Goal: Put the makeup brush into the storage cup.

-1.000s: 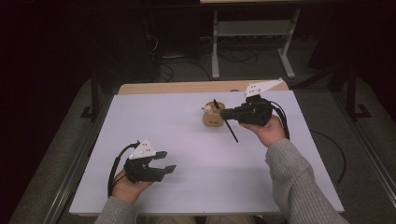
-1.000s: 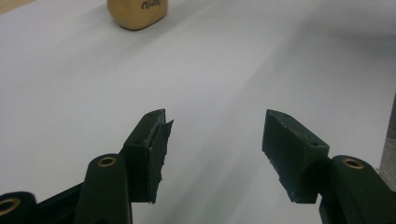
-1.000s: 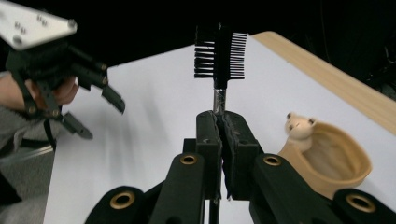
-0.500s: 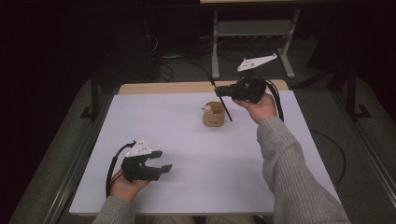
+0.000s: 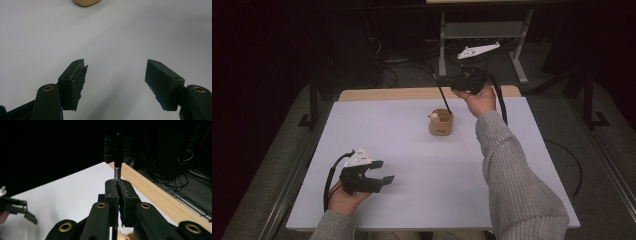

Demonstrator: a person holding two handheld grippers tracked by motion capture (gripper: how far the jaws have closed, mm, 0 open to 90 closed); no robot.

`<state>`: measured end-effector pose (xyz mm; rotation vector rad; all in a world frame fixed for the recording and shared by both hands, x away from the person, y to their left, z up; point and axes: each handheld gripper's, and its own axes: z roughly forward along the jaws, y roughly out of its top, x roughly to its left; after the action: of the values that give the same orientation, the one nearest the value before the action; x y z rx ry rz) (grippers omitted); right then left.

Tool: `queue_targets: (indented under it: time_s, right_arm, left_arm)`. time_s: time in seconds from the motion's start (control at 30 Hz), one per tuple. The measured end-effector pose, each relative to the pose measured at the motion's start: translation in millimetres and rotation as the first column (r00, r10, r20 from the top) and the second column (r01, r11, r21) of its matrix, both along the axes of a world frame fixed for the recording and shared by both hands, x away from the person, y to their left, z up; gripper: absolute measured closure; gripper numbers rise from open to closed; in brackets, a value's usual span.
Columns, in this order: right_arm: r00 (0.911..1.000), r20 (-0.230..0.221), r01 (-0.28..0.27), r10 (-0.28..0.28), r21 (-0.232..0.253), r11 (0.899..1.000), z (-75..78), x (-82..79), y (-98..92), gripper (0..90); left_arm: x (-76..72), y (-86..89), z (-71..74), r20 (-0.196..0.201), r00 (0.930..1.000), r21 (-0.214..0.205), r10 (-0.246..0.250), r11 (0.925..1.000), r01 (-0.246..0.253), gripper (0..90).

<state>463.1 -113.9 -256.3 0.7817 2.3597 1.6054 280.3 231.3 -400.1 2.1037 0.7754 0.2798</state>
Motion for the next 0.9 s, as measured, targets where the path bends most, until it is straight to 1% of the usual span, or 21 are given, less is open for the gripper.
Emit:
queue_targets:
  time_s: [0.07,0.17,0.27,0.33,0.37,0.47,0.57,0.63,0.77,0.9]
  right_arm:
    - [1.0,0.002,0.01,-0.01,0.002,1.0,-0.6,3.9,2.7,84.9]
    - [0.9997,-0.001,0.026,-0.026,0.001,1.0,-3.1,9.3,5.9,84.9]
    - [0.9991,0.0,0.041,-0.041,-0.001,0.999,-7.7,15.8,8.3,84.9]
    - [0.9983,-0.011,0.057,-0.057,0.004,0.998,-12.0,19.5,8.8,84.9]
    - [0.9981,-0.013,0.06,-0.06,0.003,0.998,-13.6,20.8,8.9,84.9]
    - [0.997,-0.02,0.075,-0.075,-0.006,0.997,-19.1,25.3,9.6,84.9]
    - [0.9959,-0.027,0.087,-0.087,0.005,0.996,-22.5,28.6,10.1,84.9]
    - [0.9957,-0.027,0.089,-0.088,0.008,0.996,-24.1,30.1,10.8,84.9]
    - [0.9952,-0.033,0.093,-0.092,0.008,0.996,-28.8,32.9,13.7,84.9]
    - [0.9947,-0.038,0.095,-0.095,0.008,0.995,-32.7,35.1,15.6,84.9]
  left_arm:
    - [0.6,0.7,0.3,0.001,1.0,0.004,-0.004,1.0,0.004,31.3]
    - [0.6,1.2,0.2,0.001,1.0,-0.001,-0.002,1.0,0.002,30.9]
    - [0.3,1.1,-0.2,-0.009,1.0,-0.002,0.004,1.0,-0.004,30.5]
    - [0.7,1.4,-0.5,-0.006,1.0,0.0,0.002,1.0,-0.002,30.4]
    - [0.5,1.3,-0.6,-0.008,1.0,-0.005,0.005,1.0,-0.005,30.2]
    - [0.5,2.3,0.0,-0.005,1.0,-0.005,0.006,1.0,-0.006,30.0]
    - [0.6,2.9,-0.2,-0.012,0.9999,-0.008,0.009,0.9999,-0.009,29.8]
    - [0.5,2.8,-0.7,-0.011,0.9999,-0.013,0.01,0.9999,-0.01,29.5]
    - [0.0,3.6,0.0,-0.014,0.9999,0.002,0.006,1.0,-0.006,29.1]
    - [-0.2,3.6,-0.2,-0.014,0.9999,0.002,0.006,1.0,-0.006,28.9]
